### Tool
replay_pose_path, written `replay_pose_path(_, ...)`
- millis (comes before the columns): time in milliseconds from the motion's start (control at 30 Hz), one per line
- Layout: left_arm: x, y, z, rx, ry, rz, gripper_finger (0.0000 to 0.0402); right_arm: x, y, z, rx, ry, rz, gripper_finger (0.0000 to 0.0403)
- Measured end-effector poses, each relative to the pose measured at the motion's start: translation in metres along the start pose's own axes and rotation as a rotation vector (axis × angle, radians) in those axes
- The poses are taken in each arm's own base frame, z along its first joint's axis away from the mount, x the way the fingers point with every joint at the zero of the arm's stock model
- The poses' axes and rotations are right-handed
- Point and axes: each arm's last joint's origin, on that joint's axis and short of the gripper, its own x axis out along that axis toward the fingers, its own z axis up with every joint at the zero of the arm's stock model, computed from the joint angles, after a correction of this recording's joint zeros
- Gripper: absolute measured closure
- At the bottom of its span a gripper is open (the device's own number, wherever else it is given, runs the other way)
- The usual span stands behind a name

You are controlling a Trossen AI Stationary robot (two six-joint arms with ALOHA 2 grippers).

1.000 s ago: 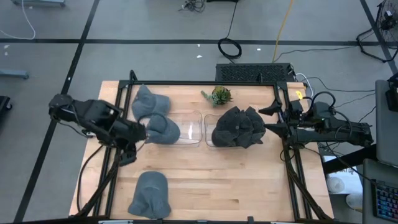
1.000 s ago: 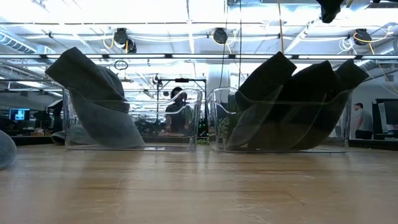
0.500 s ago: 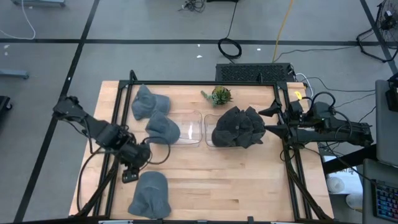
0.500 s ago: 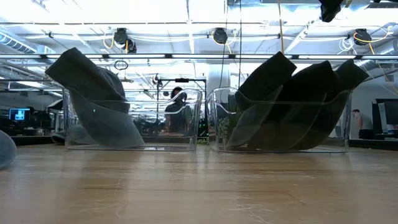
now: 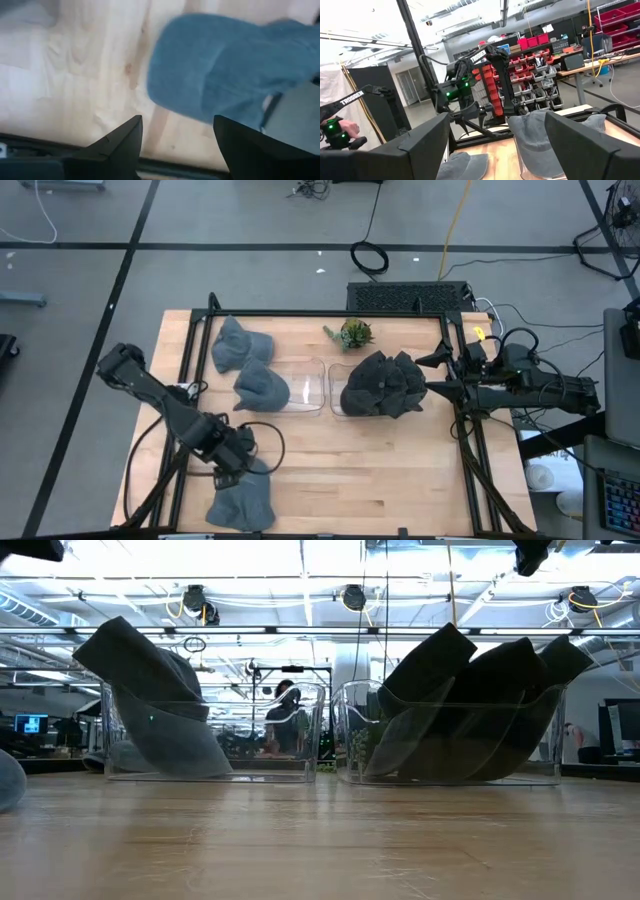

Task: Pick & Place hat
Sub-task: Put the bottom gray cap into the left transparent bin

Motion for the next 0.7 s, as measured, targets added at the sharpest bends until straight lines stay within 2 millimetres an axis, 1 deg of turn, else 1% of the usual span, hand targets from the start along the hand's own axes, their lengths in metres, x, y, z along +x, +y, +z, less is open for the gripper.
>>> replay_pose_path(233,0.016,-0.002,0.007,0.010,-0.043,0.117,0.0147,0.000,0.000,0.000,0.002,0.000,0.000,0.0085)
replay_pose_path(500,0.054,0.015,-0.004,0.017,0.080,0.181,0.0147,0.000,0.000,0.000,0.004,0.000,0.000,0.0085)
replay_pose_path(600,0.064,0.014,-0.008,0.063,0.068,0.153,0.0147,0.000,0.000,0.000,0.032,0.000,0.000,0.0085)
replay_pose_path(700,0.068,0.014,-0.013,0.103,0.021,0.089,0.0147,0.000,0.000,0.000,0.053,0.000,0.000,0.0085)
